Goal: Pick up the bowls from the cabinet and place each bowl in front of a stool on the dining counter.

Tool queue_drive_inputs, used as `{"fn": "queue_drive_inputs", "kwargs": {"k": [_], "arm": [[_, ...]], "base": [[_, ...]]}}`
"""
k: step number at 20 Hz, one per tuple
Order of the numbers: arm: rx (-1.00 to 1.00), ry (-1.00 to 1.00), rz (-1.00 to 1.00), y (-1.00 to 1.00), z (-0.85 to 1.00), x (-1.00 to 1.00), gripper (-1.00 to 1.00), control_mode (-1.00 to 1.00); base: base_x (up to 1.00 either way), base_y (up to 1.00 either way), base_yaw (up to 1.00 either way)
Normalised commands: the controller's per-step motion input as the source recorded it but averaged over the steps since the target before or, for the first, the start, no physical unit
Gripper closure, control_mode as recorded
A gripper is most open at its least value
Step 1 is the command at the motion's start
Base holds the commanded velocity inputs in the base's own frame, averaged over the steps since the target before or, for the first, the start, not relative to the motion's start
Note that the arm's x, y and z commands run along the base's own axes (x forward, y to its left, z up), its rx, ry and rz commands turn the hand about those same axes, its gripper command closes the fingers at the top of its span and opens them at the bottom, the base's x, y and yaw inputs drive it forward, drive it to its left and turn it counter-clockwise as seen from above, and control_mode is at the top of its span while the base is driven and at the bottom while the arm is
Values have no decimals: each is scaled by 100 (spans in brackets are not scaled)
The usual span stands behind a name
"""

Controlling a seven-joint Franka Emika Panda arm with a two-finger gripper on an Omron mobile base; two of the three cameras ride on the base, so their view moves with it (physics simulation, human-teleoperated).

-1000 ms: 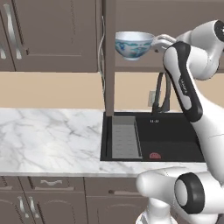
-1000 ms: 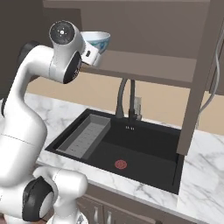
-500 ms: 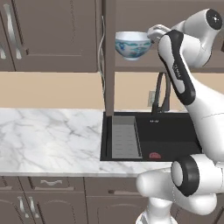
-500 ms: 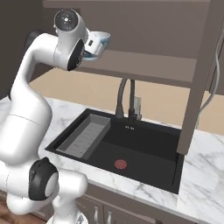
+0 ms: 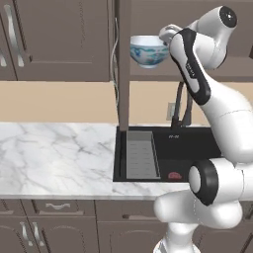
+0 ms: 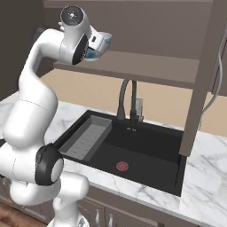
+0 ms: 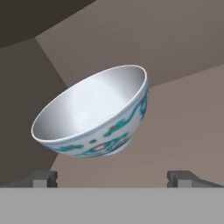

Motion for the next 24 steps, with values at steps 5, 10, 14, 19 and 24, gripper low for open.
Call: {"fn": "queue_drive_inputs", "kwargs": {"k": [5,10,14,19,24], "arm": [[0,0,0,15,-6,35,-100,-100],[0,0,0,3,0,27,-100,-100],[0,0,0,0,0,25,-100,-100],[0,0,0,0,-1,19,-100,-100],[0,0,0,0,-4,19,-100,-100]], "base": [[0,0,0],[0,0,0],[0,0,0],[0,0,0],[0,0,0]]}}
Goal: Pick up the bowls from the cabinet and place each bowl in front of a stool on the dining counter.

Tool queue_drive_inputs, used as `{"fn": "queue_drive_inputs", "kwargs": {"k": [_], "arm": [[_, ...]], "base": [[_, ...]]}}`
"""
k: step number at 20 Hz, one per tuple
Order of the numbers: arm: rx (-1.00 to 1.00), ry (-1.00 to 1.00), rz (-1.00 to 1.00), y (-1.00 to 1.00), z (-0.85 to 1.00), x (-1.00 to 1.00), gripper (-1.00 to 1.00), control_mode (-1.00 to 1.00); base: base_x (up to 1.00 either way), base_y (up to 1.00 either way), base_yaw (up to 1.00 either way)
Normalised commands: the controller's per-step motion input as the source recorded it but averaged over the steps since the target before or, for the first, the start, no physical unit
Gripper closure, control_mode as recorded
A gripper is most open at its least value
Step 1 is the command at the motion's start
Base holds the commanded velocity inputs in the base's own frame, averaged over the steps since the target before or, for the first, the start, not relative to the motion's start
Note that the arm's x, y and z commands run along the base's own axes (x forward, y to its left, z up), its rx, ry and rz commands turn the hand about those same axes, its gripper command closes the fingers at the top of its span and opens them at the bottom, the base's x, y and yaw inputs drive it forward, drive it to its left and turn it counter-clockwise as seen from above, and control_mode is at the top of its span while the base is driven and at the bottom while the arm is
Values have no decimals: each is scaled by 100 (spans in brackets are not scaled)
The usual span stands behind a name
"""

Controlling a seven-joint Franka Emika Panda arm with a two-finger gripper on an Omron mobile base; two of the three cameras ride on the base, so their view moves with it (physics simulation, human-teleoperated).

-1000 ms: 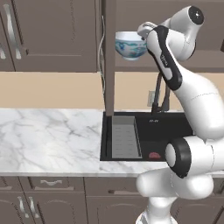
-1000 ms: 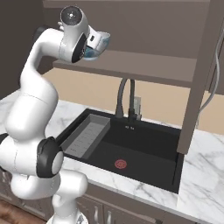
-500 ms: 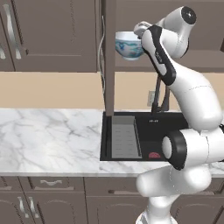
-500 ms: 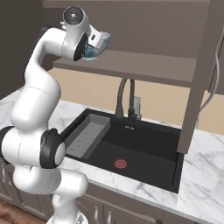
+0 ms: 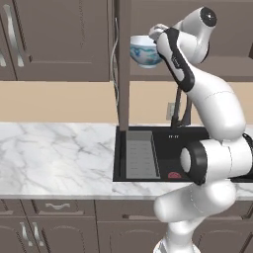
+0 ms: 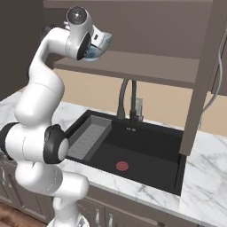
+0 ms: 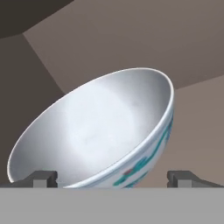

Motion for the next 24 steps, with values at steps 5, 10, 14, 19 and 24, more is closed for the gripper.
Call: {"fn": "queue_drive_inputs", "kwargs": {"k": [5,10,14,19,24], "arm": [[0,2,-1,0,-7,25,-100,-100],[0,5,-4,0,-9,27,-100,-100],[0,7,-9,0,-2,26,-100,-100],[-3,8,-11,0,-11,12,-100,-100],[-9,6,-12,3,-34,5,-100,-100]], "base": [[0,0,0],[0,0,0],[0,0,0],[0,0,0],[0,0,0]]}}
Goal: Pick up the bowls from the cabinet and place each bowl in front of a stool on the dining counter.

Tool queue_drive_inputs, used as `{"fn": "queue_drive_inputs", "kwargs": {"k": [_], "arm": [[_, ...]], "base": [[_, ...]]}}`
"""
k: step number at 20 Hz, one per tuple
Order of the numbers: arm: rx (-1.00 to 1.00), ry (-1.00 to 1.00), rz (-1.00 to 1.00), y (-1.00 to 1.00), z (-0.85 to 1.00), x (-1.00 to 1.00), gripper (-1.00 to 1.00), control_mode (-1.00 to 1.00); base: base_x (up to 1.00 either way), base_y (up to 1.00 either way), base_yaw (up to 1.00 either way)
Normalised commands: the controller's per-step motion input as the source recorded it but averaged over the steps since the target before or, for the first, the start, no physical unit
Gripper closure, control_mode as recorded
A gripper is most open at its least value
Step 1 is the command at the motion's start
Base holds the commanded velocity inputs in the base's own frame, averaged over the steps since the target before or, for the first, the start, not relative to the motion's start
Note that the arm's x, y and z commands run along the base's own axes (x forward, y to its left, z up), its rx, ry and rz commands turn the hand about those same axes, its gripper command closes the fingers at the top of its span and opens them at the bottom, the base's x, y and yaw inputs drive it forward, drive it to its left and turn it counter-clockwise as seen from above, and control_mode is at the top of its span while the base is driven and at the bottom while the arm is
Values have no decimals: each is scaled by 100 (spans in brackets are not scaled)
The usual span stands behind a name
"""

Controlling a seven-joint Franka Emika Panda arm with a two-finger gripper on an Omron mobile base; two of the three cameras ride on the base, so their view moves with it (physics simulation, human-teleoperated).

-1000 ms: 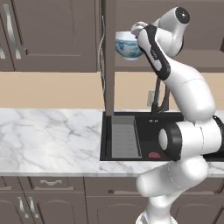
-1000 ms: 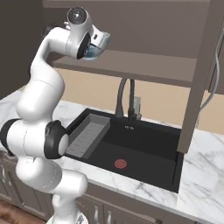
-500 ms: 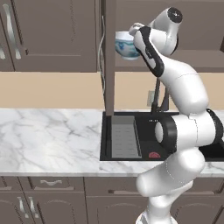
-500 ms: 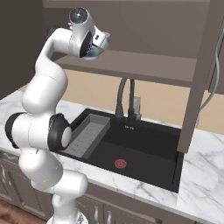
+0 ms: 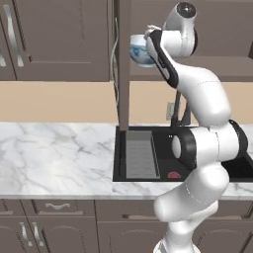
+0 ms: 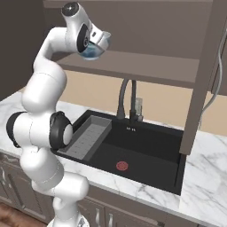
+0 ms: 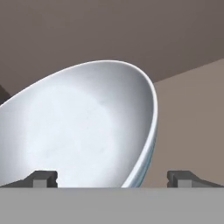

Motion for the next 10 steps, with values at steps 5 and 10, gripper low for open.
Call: {"fn": "queue_drive_inputs", "kwargs": {"k": [5,10], "arm": [[0,-1,-7,4,-37,0,100,-100],[0,-2,-2,0,-6,0,100,-100]], "base": [[0,0,0],[0,0,0]]}}
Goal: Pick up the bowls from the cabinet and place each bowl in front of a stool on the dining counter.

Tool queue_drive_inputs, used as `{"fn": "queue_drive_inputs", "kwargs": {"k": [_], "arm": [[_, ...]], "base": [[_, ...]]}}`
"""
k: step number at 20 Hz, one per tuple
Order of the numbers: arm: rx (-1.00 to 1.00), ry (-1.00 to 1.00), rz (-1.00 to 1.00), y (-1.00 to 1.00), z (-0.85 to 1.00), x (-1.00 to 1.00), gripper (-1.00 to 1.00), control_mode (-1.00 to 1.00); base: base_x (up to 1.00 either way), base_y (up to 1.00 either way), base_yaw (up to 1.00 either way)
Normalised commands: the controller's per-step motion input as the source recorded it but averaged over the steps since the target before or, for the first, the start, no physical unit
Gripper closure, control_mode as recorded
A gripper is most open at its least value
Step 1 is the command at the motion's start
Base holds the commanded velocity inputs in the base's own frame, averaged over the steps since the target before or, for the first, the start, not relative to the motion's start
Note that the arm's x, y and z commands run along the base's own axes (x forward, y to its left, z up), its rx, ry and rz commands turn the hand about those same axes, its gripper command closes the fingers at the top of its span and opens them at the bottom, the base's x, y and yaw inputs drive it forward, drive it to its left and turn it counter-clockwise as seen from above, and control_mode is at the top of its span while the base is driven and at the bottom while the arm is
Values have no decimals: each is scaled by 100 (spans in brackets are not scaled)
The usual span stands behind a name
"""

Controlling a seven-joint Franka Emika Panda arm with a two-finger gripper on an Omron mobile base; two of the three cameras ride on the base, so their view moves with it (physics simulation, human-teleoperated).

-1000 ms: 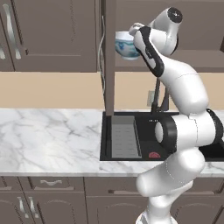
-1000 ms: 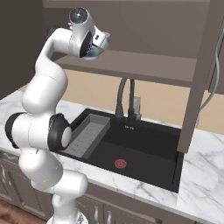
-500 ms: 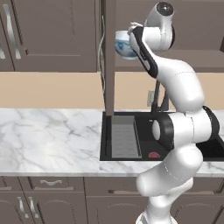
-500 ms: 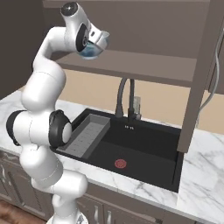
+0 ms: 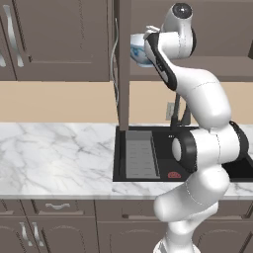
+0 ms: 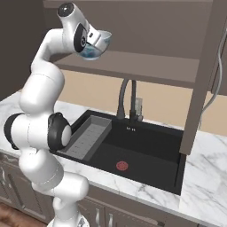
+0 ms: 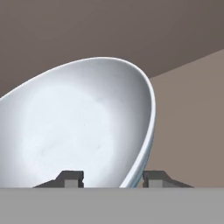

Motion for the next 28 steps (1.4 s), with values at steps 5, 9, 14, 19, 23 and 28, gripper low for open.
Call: {"fn": "queue_drive_inputs", "kwargs": {"k": [5,9,14,19,23,28], "arm": [[0,0,0,-1,0,-7,100,-100],[1,-1,0,-47,0,-93,100,-100],[3,-1,0,-38,0,-100,100,-100],[5,-8,3,-6,-3,-100,100,-100],[8,-10,11,0,-22,-100,100,-100],[7,-3,8,-5,-20,-100,100,-100]], "base": [[0,0,0],[0,0,0],[0,0,0],[0,0,0],[0,0,0],[0,0,0]]}}
